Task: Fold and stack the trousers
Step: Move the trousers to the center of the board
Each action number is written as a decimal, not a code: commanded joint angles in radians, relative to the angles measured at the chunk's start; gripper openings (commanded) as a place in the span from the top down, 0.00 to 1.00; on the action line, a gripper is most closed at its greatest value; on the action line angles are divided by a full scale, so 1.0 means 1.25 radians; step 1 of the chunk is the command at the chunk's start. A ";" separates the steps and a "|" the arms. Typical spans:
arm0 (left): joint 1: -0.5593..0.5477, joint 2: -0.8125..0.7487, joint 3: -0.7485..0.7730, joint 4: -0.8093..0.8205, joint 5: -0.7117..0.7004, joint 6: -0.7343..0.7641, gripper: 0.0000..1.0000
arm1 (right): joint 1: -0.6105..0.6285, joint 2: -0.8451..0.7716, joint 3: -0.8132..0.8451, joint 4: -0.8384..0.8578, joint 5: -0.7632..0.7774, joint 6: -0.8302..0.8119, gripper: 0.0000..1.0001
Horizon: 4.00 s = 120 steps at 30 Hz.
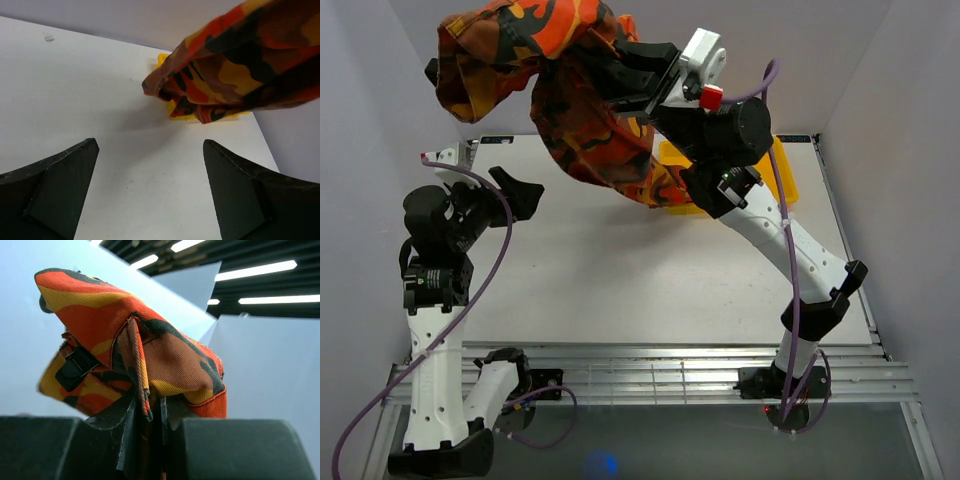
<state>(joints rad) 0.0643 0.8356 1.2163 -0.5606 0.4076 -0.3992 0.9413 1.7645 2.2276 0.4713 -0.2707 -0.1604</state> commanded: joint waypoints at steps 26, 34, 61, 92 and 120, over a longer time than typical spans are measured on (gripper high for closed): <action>0.004 0.080 -0.118 -0.012 0.140 0.204 0.12 | -0.352 -0.456 -1.146 -0.026 0.022 0.066 0.92; 0.004 0.105 -0.104 -0.041 0.113 0.218 0.12 | -0.488 -0.152 -1.024 -0.168 0.040 0.217 0.92; -0.025 0.139 -0.180 0.240 0.332 0.207 0.02 | -0.861 0.014 -0.404 -0.187 -0.351 0.566 0.92; -0.244 0.605 0.058 0.590 0.205 -0.152 0.02 | -0.603 -0.577 -0.971 -0.374 -0.404 0.013 0.92; -0.061 0.502 -0.013 0.144 0.146 0.102 0.02 | -0.570 -0.123 -0.733 -0.501 0.027 0.237 0.05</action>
<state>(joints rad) -0.0051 1.4681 1.1156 -0.3653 0.6128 -0.3382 0.1947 1.5551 1.3388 -0.1204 -0.2920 0.1253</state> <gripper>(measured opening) 0.979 0.937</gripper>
